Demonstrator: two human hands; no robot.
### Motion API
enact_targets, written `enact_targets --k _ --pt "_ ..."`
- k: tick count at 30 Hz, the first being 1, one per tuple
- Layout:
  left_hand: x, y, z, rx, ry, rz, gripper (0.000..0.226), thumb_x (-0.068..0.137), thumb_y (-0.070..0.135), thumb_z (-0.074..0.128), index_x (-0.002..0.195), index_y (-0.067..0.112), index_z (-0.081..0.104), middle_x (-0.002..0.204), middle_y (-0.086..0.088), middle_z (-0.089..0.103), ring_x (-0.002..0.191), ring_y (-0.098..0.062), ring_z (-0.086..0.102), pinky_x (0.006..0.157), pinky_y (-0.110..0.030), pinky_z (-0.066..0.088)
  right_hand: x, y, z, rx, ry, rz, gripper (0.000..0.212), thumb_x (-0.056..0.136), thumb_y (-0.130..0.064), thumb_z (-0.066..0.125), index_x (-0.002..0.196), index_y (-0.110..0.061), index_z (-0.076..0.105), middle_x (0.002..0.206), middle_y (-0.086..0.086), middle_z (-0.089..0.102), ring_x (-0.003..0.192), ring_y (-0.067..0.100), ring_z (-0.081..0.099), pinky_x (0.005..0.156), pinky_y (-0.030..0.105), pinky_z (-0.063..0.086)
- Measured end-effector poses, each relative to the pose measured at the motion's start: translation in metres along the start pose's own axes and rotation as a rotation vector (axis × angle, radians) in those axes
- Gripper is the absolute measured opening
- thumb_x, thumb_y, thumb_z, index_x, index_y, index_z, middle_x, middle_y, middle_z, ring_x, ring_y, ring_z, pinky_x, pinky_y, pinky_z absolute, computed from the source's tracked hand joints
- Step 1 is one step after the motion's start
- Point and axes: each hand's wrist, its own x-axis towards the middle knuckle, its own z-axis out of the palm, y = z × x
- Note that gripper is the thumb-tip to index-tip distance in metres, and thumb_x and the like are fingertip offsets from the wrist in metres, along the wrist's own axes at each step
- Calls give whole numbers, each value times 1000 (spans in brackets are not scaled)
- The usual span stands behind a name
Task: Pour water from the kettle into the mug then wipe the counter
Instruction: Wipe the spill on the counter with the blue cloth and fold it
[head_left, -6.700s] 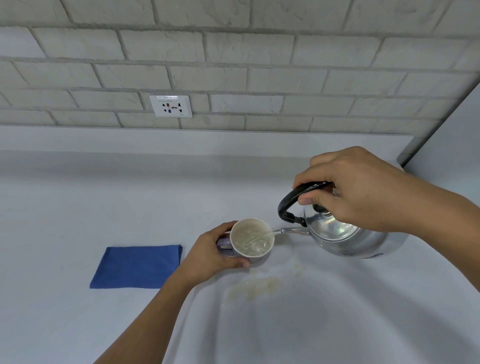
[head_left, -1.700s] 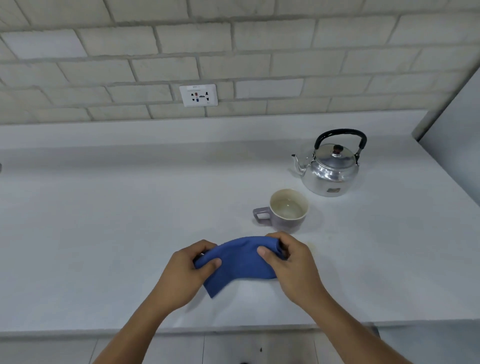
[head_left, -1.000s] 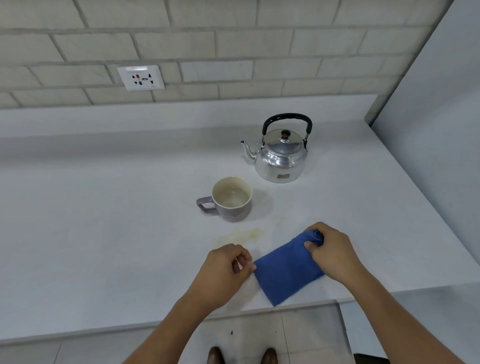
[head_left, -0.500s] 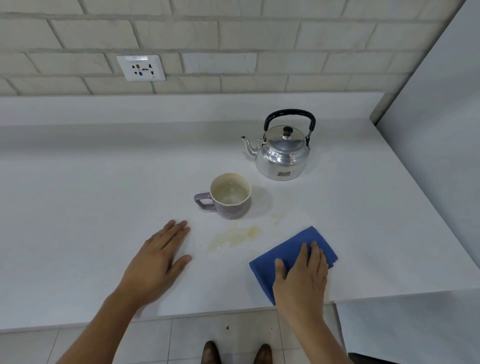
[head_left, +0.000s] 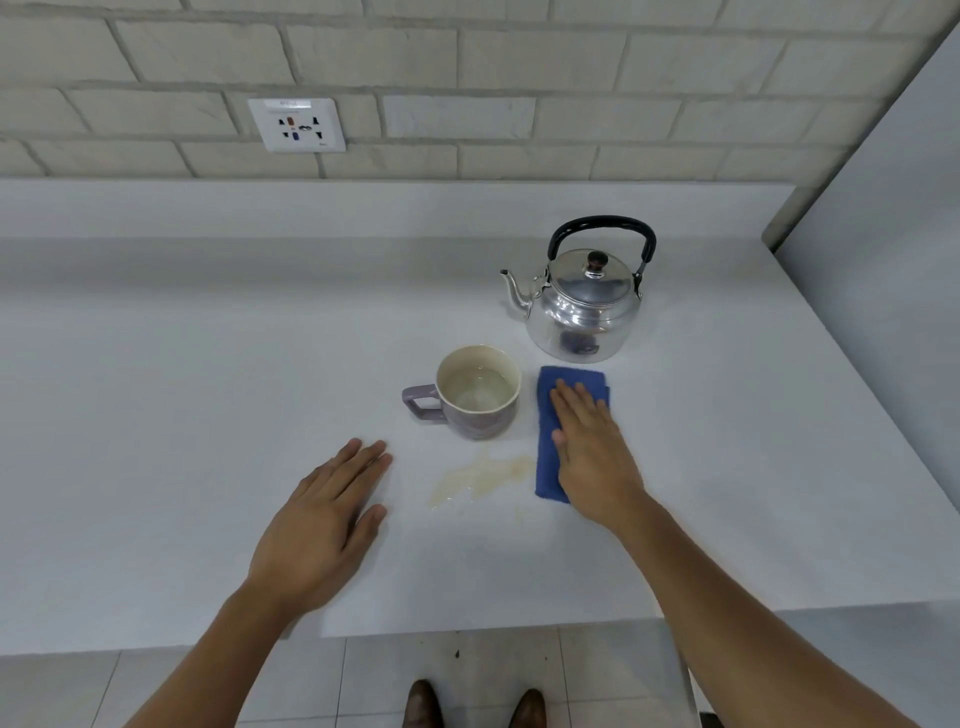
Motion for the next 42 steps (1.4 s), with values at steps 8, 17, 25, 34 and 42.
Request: enact_targets --k 8,17,25,34,42 --pt "0 -3 2 9 -1 19 60 107 52 30 163 30 30 172 19 22 161 -3 7 127 -26 11 -92 35 -7 -24 -57 -139 57 106 -44 12 160 -26 7 167 -15 -3 153 2 -7 122 22 -4" --pt "-1 -4 0 26 -28 41 66 107 60 26 165 29 23 174 18 15 161 -3 2 129 -29 11 -34 -19 9 -4 -14 193 61 107 -23 31 160 -6 7 170 8 1 156 27 -3 126 39 2" --pt "-7 -21 -13 54 -88 138 81 102 73 28 167 30 8 175 20 2 160 1 -6 128 -26 6 -110 -47 20 -43 -112 -128 58 106 -39 15 161 -22 7 169 -9 -2 155 10 -6 123 32 1" --pt "-10 -25 -12 112 -60 127 85 100 75 30 167 27 10 175 17 4 160 -1 -5 128 -23 1 -85 -53 16 -29 -32 230 64 106 -22 32 159 -9 -2 169 6 -9 155 25 -10 126 40 2" --pt "-10 -29 -8 116 -90 142 88 99 78 23 167 29 -4 175 14 -6 161 -3 -9 131 -33 7 -98 -145 42 -3 -122 -143 62 107 -32 26 160 -16 -3 168 -1 -11 154 20 -15 124 40 -3"
